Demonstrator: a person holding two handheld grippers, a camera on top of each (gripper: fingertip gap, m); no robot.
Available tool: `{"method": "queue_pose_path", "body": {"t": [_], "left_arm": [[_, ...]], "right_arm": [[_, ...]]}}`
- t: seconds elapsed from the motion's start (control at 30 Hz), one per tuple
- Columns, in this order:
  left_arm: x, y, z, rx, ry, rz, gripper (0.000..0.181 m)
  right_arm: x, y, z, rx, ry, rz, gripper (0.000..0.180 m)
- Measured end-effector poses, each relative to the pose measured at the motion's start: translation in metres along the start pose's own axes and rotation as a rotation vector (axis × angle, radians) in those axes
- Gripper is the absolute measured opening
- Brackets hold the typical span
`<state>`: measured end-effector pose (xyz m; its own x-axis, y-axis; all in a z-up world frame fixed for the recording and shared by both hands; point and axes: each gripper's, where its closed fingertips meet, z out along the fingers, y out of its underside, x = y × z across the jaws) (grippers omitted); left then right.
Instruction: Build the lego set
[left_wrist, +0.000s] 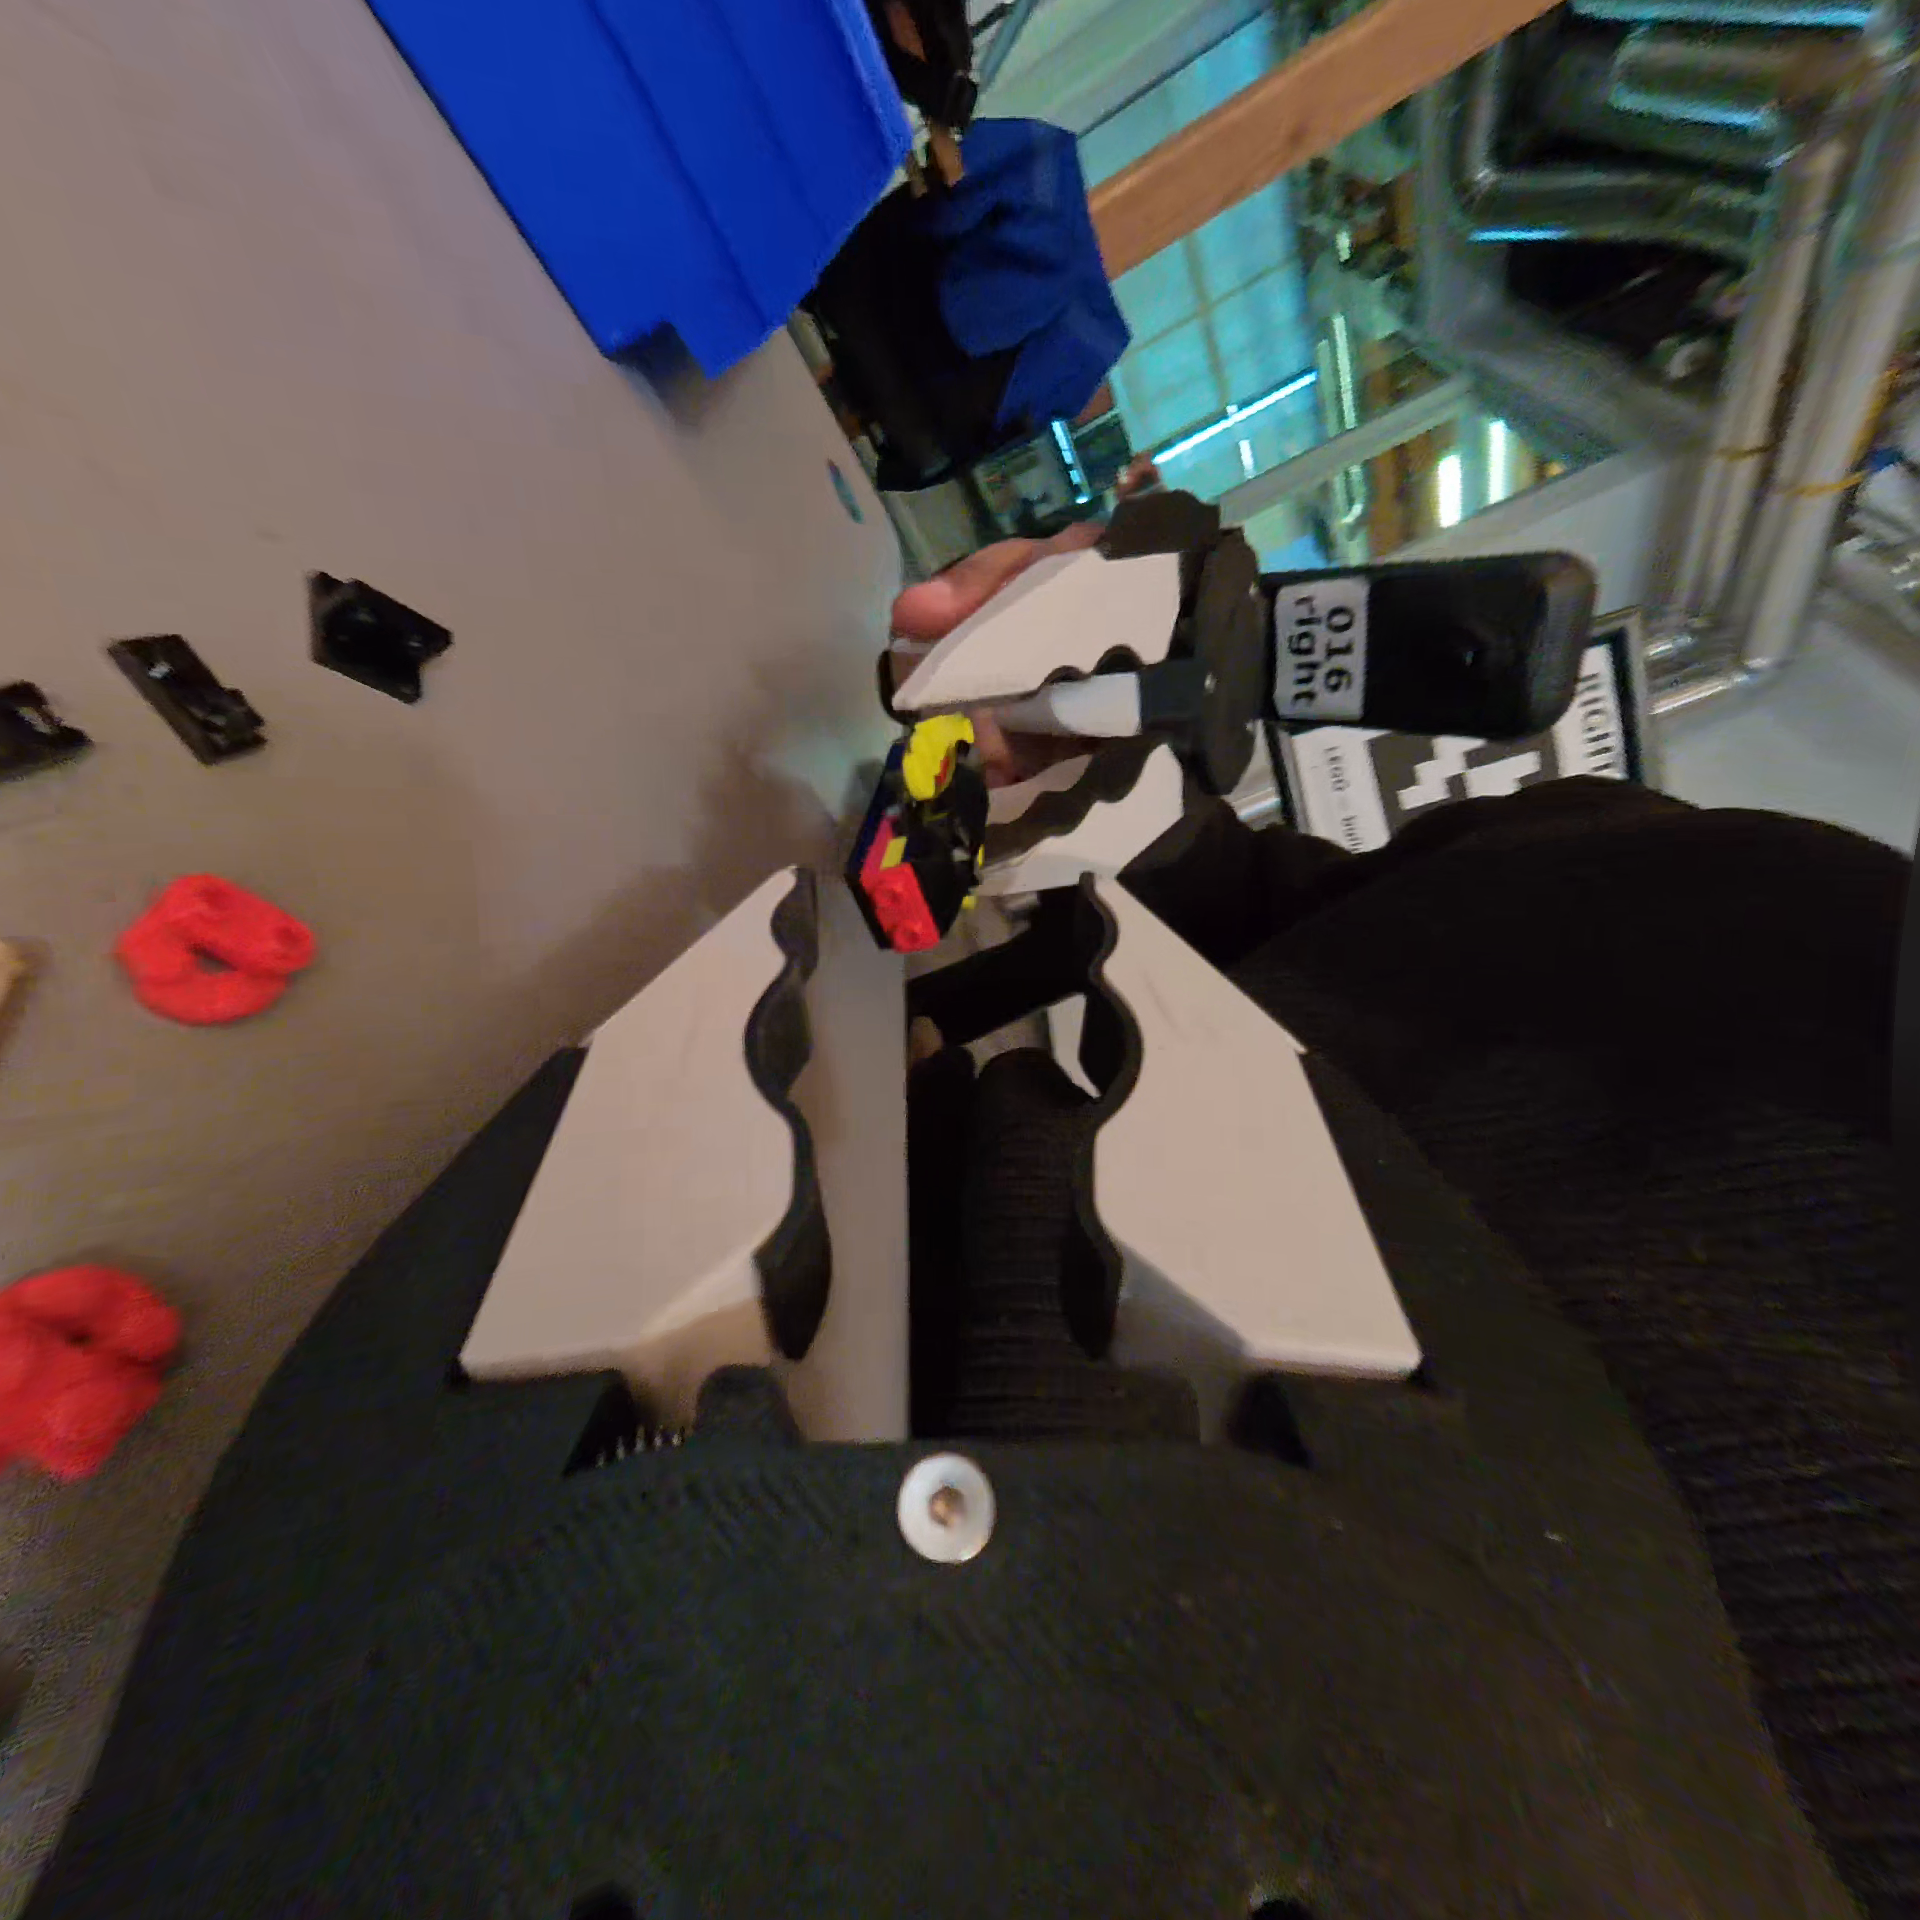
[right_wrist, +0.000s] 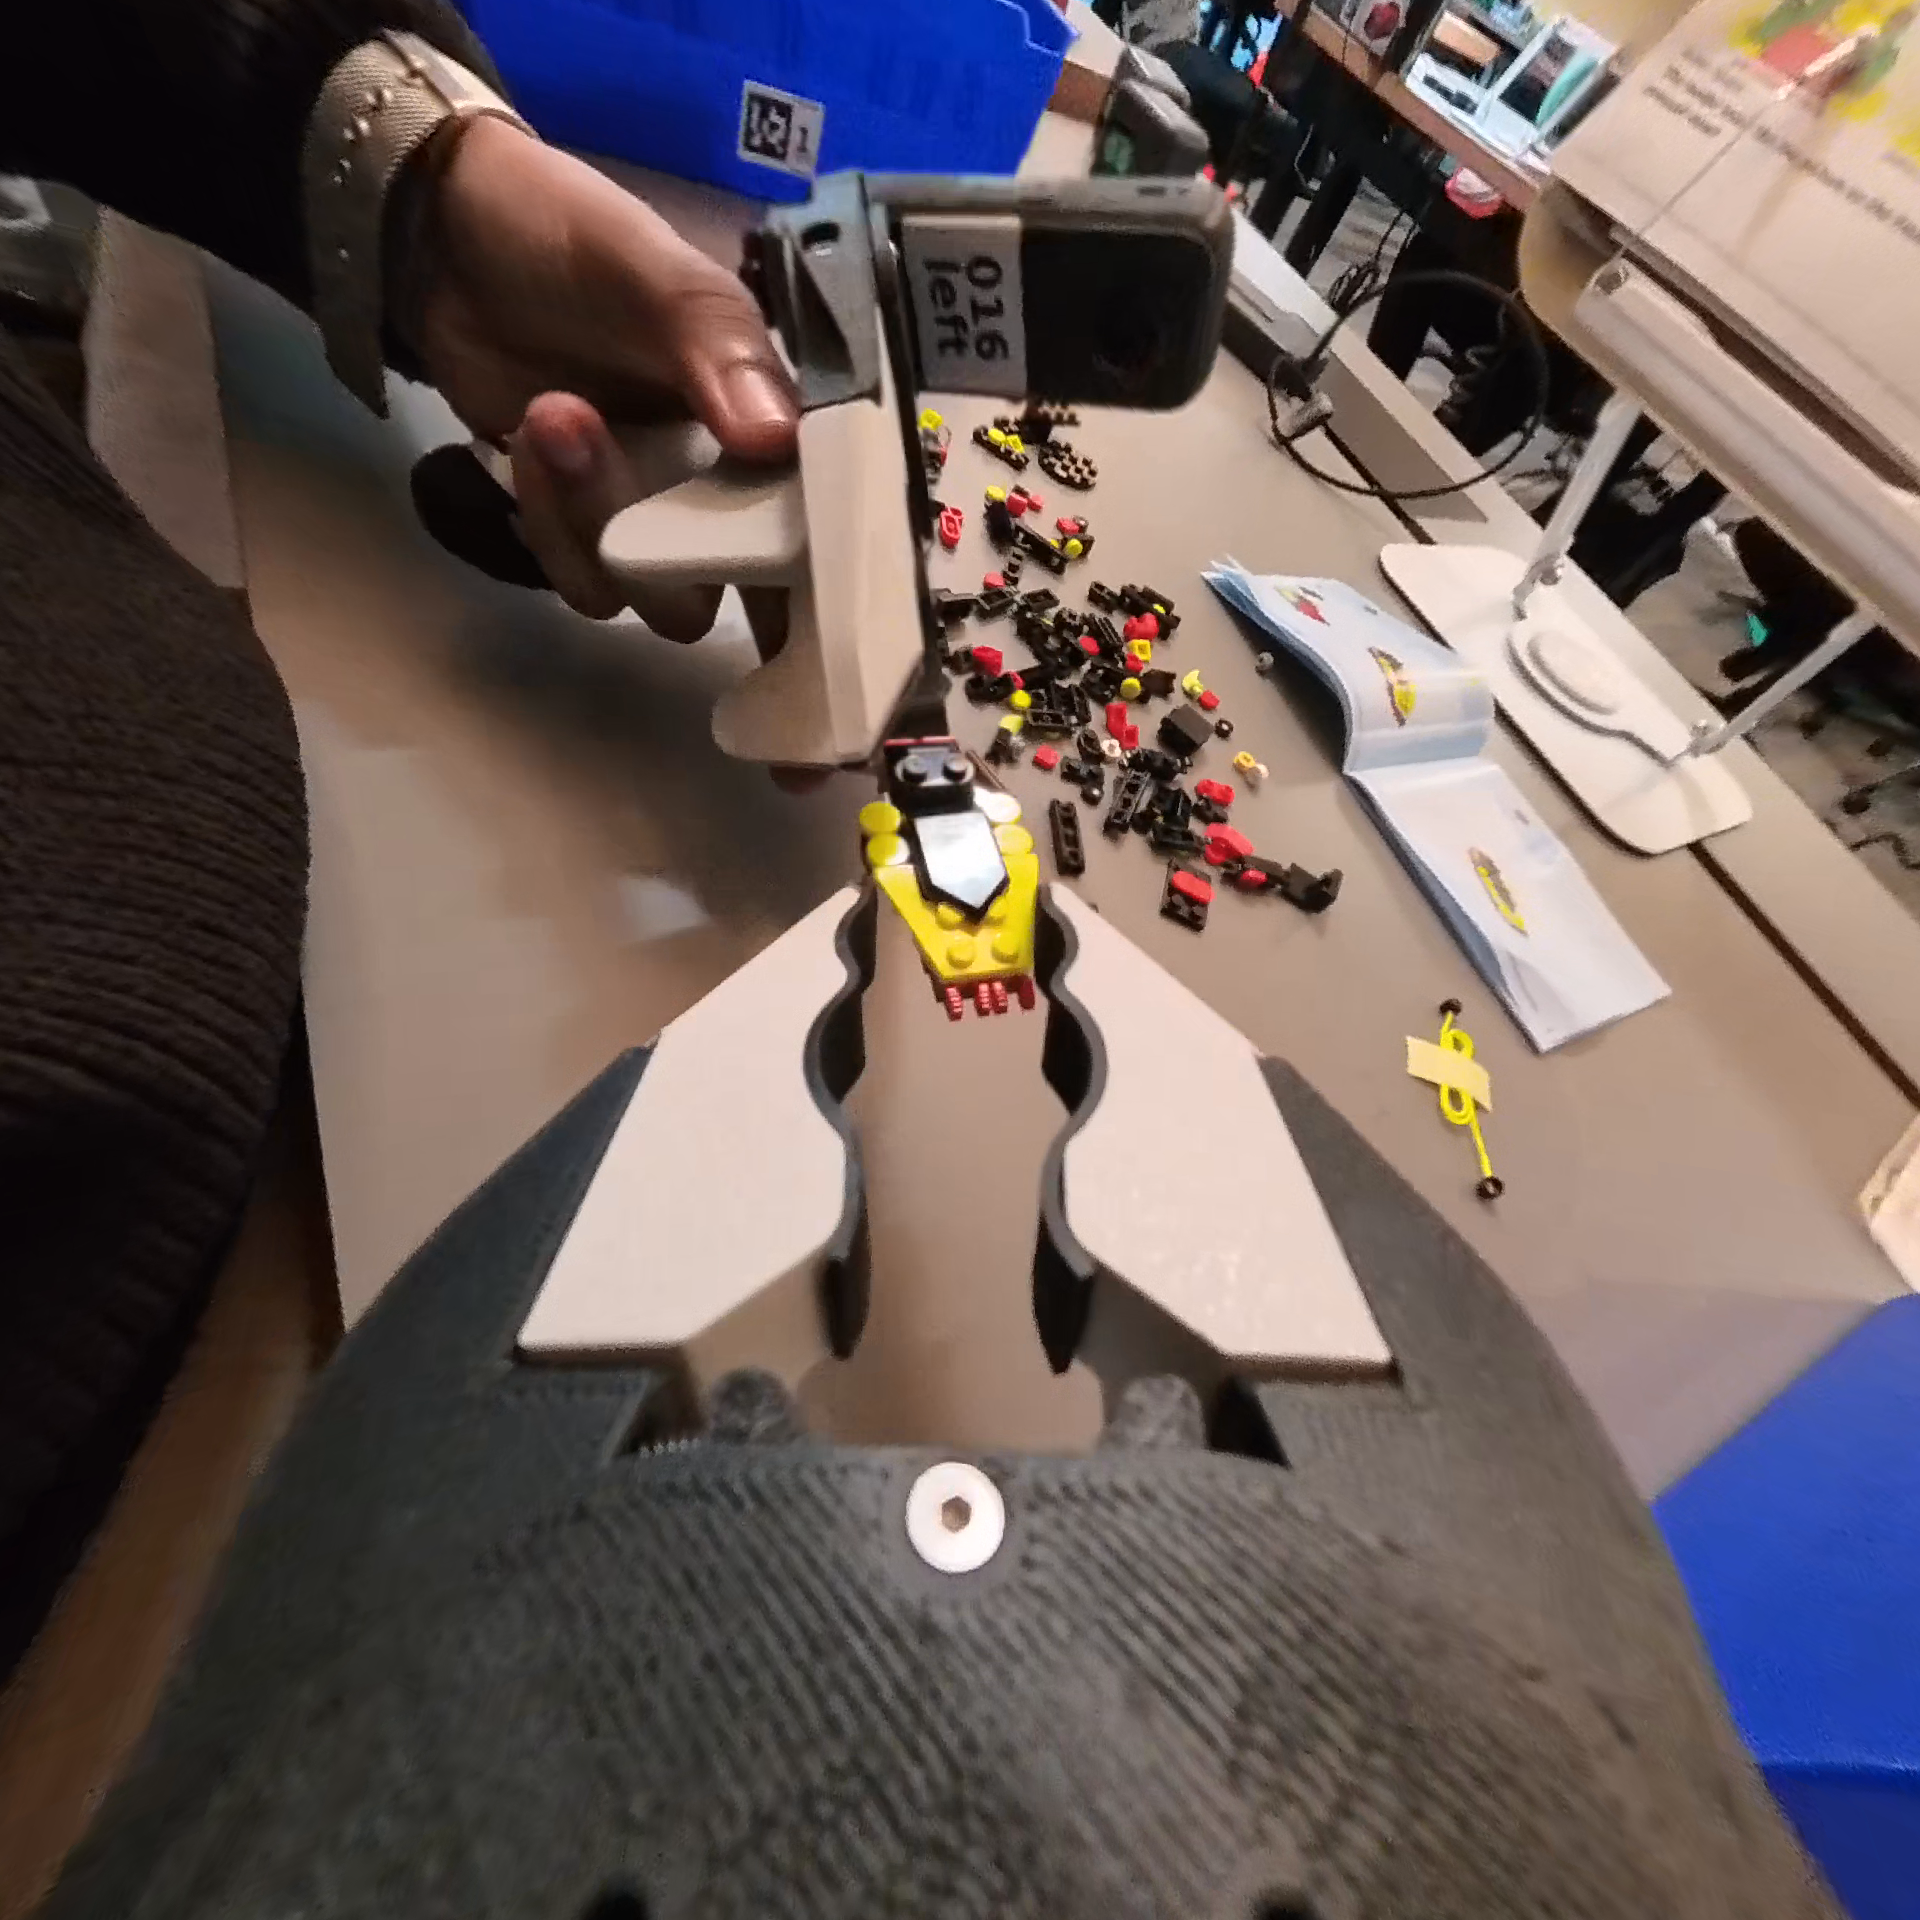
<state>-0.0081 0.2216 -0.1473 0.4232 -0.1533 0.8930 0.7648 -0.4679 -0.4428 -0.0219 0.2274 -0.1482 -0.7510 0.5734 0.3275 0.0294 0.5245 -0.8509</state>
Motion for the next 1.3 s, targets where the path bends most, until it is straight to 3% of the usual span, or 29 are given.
{"method": "queue_pose_path", "body": {"t": [0.17,0.27,0.5,0.67,0.87,1.07,1.13,1.3], "left_arm": [[0.004,0.005,0.001,-0.026,0.052,-0.037,0.035],[0.004,0.006,0.001,-0.035,0.048,-0.015,0.017],[0.005,0.002,-0.003,-0.012,0.028,0.036,0.016],[0.01,-0.002,-0.005,0.01,0.017,0.099,0.016],[0.017,0.002,-0.003,-0.024,-0.045,0.33,0.016],[0.023,0.006,0.0,-0.049,-0.125,0.585,0.017],[0.024,0.008,0.002,-0.059,-0.137,0.624,0.017],[0.025,0.009,0.003,-0.061,-0.141,0.65,0.017]], "right_arm": [[-0.005,-0.001,0.001,0.005,-0.012,-0.026,0.029],[-0.005,-0.004,0.0,0.025,-0.016,-0.012,0.029],[0.003,-0.014,-0.005,0.1,-0.001,0.085,0.039],[0.01,-0.023,-0.011,0.181,-0.049,0.279,0.051],[0.01,-0.019,-0.009,0.175,-0.144,0.483,0.066],[0.001,-0.027,-0.011,0.205,-0.216,0.517,0.046],[-0.001,-0.029,-0.014,0.219,-0.24,0.521,0.034],[-0.004,-0.032,-0.017,0.233,-0.271,0.53,0.028]]}}
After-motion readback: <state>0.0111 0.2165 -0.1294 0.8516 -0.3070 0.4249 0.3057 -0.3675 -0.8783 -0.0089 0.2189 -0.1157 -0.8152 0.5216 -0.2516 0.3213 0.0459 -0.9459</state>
